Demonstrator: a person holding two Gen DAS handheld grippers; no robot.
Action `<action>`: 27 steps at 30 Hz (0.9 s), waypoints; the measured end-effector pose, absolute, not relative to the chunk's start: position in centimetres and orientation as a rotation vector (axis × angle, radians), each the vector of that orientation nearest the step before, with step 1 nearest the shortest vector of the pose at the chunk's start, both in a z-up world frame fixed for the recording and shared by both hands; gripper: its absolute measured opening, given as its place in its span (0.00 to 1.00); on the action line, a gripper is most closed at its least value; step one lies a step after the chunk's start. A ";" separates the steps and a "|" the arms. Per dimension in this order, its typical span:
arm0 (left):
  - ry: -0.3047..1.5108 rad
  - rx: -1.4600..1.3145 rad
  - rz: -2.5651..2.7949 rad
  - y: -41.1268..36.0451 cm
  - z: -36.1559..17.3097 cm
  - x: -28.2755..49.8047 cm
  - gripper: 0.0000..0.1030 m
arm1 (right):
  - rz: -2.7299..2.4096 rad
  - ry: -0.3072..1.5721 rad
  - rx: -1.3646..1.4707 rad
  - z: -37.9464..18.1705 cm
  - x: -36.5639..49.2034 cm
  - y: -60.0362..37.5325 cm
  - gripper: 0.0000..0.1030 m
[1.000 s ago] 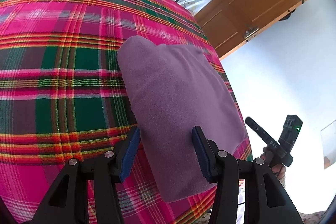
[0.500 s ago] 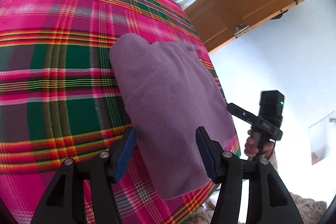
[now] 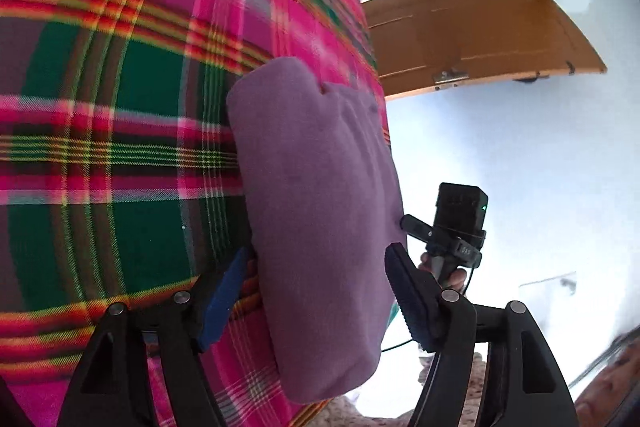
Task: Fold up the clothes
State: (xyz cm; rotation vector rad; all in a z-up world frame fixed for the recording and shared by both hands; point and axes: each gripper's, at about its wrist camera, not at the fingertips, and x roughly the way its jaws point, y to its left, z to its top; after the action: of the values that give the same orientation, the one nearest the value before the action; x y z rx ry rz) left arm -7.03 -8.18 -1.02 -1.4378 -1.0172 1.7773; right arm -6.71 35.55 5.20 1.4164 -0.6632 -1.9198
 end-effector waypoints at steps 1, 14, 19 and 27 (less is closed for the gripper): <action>-1.014 -1.451 1.766 -8.0 -1.0 -7.1 0.72 | -1.898 -0.685 1.422 5.1 -6.9 35.6 0.59; -1.050 -1.569 1.632 -8.2 -1.7 -7.8 0.72 | -1.744 -0.699 1.507 4.7 -9.0 34.3 0.61; -1.052 -1.585 1.594 -7.9 -1.8 -7.6 0.72 | -1.704 -0.722 1.510 4.4 -9.2 34.4 0.62; -1.042 -1.589 1.540 -7.0 -2.1 -7.7 0.72 | -1.655 -0.692 1.522 4.5 -9.4 33.2 0.75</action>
State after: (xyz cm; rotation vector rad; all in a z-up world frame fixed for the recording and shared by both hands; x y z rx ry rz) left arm -7.69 -7.04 -2.13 -1.5889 -1.0423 1.5397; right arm -9.39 33.21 4.51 1.5216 -0.6920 -1.6550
